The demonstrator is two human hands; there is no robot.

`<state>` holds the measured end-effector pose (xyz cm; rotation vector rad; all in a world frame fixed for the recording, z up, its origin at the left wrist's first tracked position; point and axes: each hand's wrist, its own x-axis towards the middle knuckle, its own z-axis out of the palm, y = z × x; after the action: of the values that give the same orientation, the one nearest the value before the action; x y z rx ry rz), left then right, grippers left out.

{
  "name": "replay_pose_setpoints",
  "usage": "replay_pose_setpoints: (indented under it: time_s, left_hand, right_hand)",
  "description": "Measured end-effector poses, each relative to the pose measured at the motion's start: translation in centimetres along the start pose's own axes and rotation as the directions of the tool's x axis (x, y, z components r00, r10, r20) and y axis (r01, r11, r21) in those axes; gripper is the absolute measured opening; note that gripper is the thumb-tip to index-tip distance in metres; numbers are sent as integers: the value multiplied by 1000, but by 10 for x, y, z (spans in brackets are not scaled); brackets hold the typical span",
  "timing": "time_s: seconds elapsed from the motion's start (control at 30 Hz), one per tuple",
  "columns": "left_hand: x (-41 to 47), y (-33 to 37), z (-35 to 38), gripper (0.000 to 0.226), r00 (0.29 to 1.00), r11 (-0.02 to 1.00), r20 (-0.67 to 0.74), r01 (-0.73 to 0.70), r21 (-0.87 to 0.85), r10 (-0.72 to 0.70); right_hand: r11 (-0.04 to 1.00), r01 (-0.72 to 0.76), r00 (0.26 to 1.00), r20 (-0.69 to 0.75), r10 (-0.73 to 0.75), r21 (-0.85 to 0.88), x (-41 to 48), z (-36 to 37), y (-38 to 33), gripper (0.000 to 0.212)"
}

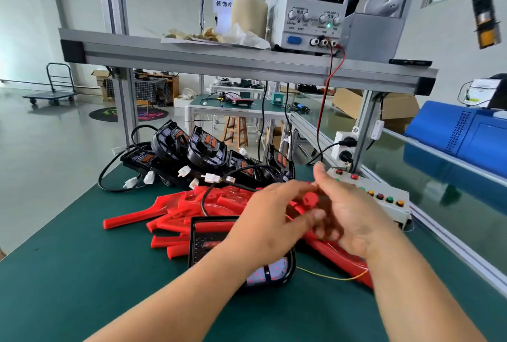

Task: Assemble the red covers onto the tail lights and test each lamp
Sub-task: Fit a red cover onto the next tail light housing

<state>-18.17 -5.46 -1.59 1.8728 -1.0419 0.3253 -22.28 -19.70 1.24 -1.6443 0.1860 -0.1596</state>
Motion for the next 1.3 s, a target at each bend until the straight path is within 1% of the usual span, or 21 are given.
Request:
replay_pose_setpoints:
  time_s: [0.07,0.1,0.13,0.17,0.23,0.27,0.3,0.37,0.43,0.57,0.67,0.73,0.77,0.83,0.9,0.93,1.0,1.03,1.1,1.17,1.3]
  left_hand:
    - [3,-2,-3,7,992,993,-58,111,-32,-113]
    - [3,-3,-6,3,980,980,-72,179,-83,-185]
    - [2,-4,-11,4,960,953,-80,251,-170,-268]
    - [0,-4,-18,5,932,901,-78,319,-294,-355]
    - [-9,-7,-39,4,876,739,-28,388,-551,-481]
    - [-16,-10,-52,7,864,666,6,392,-634,-503]
    - [-26,-13,-63,12,861,617,34,390,-683,-507]
    - [-48,-18,-78,19,863,596,58,393,-700,-502]
    - [-68,-19,-80,10,854,633,45,418,-652,-518]
    - [-94,-20,-70,24,836,705,35,483,-520,-548]
    - [-101,-23,-64,24,814,709,18,516,-481,-580]
    - [-104,-26,-60,24,801,728,8,547,-414,-598]
    - [-105,-26,-58,25,805,762,-9,557,-332,-593]
    - [-107,-27,-57,27,839,841,-73,535,-81,-540]
    - [-108,-26,-59,29,903,883,-91,429,188,-419]
    - [-108,-24,-61,26,932,883,-61,358,304,-357]
    - [-105,-20,-63,16,958,835,35,231,499,-286]
    - [-104,-19,-64,23,962,805,65,185,564,-267]
    - [-100,-22,-67,31,962,787,102,143,601,-252]
    - [-97,-22,-71,32,960,800,134,124,586,-247]
    - [-95,-25,-75,36,975,839,111,104,535,-191]
  right_hand:
    - [998,14,999,31,-16,67,2,6,3,56]
    - [994,28,999,35,-32,108,2,7,5,54]
    - [990,48,999,18,-51,135,2,6,7,48]
    - [988,70,997,-23,-67,137,3,4,10,42]
    - [996,76,987,-146,-69,49,4,-2,21,32]
    - [998,55,979,-193,-61,-36,4,-5,28,32]
    - [992,25,975,-215,-52,-124,4,-6,37,35]
    - [971,-14,977,-208,-37,-241,1,-2,55,42]
    - [961,-1,979,-196,-56,-278,-3,5,71,47]
    - [943,49,969,-213,-125,-328,-7,17,89,47]
    - [929,63,972,-190,-141,-365,-8,18,95,44]
    - [915,64,976,-168,-141,-398,-9,17,99,42]
    - [910,60,978,-157,-135,-411,-9,17,100,39]
    - [902,57,982,-140,-129,-429,-8,16,103,35]
    - [892,65,983,-124,-134,-448,-8,15,105,32]
    - [885,71,983,-117,-140,-459,-8,15,105,32]
    - [872,83,982,-108,-153,-482,-8,15,105,31]
    - [870,84,982,-106,-154,-486,-8,15,106,31]
    - [873,85,982,-106,-155,-480,-9,15,106,29]
    - [879,87,981,-111,-157,-470,-9,15,107,28]
    - [888,83,983,-109,-148,-452,-8,15,107,27]
